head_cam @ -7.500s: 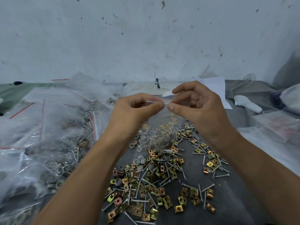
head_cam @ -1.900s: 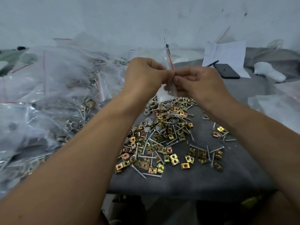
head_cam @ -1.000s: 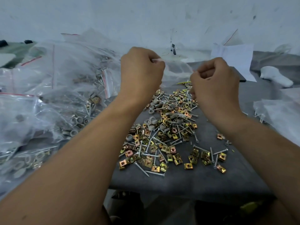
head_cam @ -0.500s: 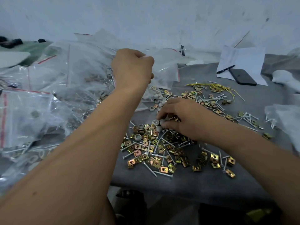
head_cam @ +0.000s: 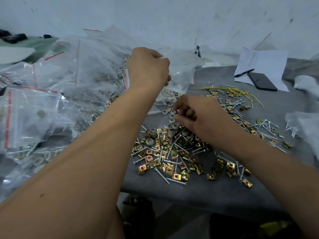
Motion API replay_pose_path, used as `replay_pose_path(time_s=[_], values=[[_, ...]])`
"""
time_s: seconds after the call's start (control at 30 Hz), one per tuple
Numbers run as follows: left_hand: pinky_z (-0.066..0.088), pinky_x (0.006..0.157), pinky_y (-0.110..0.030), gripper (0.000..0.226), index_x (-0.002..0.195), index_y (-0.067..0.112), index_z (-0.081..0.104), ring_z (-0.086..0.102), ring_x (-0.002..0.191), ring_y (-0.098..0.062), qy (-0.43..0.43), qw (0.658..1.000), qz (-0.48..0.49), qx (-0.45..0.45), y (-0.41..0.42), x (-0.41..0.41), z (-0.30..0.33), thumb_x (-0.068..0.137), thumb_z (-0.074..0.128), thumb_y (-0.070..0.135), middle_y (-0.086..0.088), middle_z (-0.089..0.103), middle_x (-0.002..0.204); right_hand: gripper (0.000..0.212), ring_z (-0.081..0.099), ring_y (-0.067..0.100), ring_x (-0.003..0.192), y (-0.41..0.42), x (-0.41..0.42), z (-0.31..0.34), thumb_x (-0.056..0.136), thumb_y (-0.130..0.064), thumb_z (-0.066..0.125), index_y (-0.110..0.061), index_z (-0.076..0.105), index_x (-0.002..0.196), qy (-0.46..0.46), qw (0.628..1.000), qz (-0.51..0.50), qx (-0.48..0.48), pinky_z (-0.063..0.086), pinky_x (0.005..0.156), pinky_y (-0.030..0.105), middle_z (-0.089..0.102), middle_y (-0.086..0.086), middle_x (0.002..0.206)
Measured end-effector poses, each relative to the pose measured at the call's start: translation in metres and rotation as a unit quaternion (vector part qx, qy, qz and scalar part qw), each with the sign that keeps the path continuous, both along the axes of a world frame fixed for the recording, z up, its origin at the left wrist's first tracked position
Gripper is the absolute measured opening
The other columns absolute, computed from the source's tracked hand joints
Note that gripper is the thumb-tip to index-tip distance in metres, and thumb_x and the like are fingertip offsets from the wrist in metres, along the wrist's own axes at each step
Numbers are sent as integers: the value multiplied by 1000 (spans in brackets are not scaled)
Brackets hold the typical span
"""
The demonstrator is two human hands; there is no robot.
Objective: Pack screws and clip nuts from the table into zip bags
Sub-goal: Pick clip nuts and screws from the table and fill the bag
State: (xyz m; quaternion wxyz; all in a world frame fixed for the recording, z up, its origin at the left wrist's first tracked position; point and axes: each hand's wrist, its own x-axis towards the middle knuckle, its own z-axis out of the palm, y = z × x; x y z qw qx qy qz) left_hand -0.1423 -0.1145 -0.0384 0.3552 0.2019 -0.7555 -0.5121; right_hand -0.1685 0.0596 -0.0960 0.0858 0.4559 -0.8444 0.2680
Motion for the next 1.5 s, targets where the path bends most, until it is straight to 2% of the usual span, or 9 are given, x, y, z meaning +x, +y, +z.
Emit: replay_pose_path(time_s=[0.2,0.33,0.6,0.8,0.97,1.1,1.23,1.37,1.5], values=[[66,61,-52,17,73,1,75,73,50,-22,-2,1000,0,3,-3,2,2,85,63,5,-6,68,53,15,64,-4,86,4,-4,3,88,-20,81,-29,74,98,-46,997,-2,-66,52,75,11,67,-20,88],[59,49,-35,17,81,-9,74,70,46,-18,8,1000,-7,0,-1,2,3,90,62,-2,-15,67,62,16,68,-2,83,1,0,1,88,-21,81,-34,74,93,-100,993,21,-57,57,75,16,72,-18,87],[66,62,-55,18,80,-2,76,73,50,-19,-4,1000,-9,0,-2,-2,-1,91,64,5,-7,68,57,16,58,4,100,2,-2,7,93,-22,74,-31,75,107,-4,992,62,106,47,92,25,64,-15,110],[66,61,-52,18,80,0,76,73,51,-20,-4,1000,-16,9,-1,-1,-2,92,64,3,-6,67,57,15,62,-3,86,-1,-1,4,93,-24,75,-31,73,106,-55,994,22,92,46,72,9,67,-19,96],[64,54,-39,20,80,2,76,72,49,-17,-5,1000,-18,6,-1,-1,-1,95,63,2,-5,67,59,18,68,0,79,-3,-2,2,95,-17,73,-31,72,105,-69,993,6,92,59,75,23,71,-15,90],[61,52,-33,20,81,1,76,71,49,-16,-3,1000,-19,7,-1,-1,-1,96,64,3,-7,67,59,20,64,-7,85,0,-7,2,92,-19,77,-30,71,108,-99,995,-25,-16,52,74,9,68,-18,92],[62,53,-33,20,81,5,76,73,51,-16,-5,1000,-19,2,-1,-1,0,97,65,5,-7,70,62,19,67,-1,88,4,-12,12,94,-20,75,-25,72,112,-97,989,-30,-104,54,77,15,71,-13,95],[61,52,-32,17,87,-3,76,70,48,-14,-8,999,-31,6,1,-2,0,97,63,0,-13,68,68,16,62,6,91,-4,-2,6,98,-22,70,-25,72,113,-6,1000,22,9,46,75,10,65,-8,104],[62,53,-41,16,92,-14,72,70,47,-16,-8,1000,-27,5,1,-4,-2,94,63,-1,-17,64,69,14,62,16,98,-11,9,0,99,-22,66,-22,71,112,44,995,57,71,51,85,33,64,-6,111]])
